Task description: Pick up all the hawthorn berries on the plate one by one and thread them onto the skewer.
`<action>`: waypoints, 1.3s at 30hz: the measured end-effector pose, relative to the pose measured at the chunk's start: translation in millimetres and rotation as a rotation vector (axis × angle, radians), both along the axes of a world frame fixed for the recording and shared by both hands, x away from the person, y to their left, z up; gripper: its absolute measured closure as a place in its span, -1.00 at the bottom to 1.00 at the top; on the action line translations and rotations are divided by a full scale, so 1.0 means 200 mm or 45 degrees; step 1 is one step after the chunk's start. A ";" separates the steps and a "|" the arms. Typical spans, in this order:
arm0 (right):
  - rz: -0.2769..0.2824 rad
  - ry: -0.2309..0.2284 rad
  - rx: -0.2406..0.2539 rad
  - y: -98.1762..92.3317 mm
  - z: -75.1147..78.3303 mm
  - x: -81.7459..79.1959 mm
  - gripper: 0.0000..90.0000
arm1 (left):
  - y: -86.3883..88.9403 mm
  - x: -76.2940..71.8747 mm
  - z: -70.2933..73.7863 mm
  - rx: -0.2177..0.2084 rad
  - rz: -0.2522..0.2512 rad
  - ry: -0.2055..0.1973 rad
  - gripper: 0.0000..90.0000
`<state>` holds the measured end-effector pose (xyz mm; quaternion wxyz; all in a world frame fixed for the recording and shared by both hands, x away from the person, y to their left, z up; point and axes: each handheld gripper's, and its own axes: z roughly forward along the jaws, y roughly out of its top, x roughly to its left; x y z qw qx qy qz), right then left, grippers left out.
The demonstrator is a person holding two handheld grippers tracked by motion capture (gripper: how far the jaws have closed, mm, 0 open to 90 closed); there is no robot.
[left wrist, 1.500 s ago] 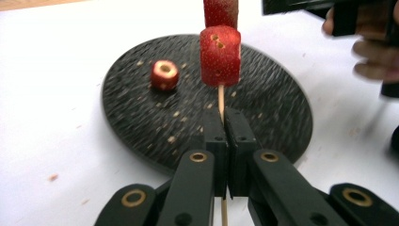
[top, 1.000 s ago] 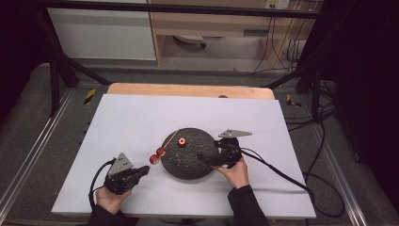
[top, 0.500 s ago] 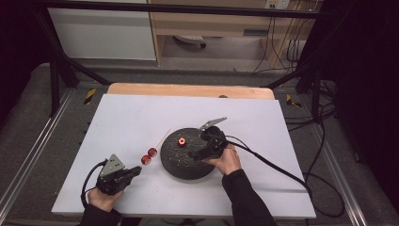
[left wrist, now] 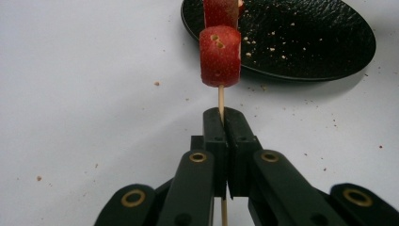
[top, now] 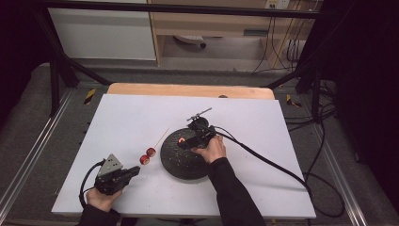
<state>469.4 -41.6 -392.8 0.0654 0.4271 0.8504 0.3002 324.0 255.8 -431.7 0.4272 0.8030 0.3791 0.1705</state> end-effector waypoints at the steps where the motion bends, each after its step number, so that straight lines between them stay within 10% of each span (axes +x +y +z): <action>1: -0.005 0.007 0.007 0.01 0.00 0.01 -0.70 | 0.00 0.00 0.00 0.000 0.002 0.000 0.96; 39: -0.119 0.160 0.105 0.12 -0.14 0.11 0.29 | 0.00 0.00 0.00 -0.015 0.008 0.004 0.96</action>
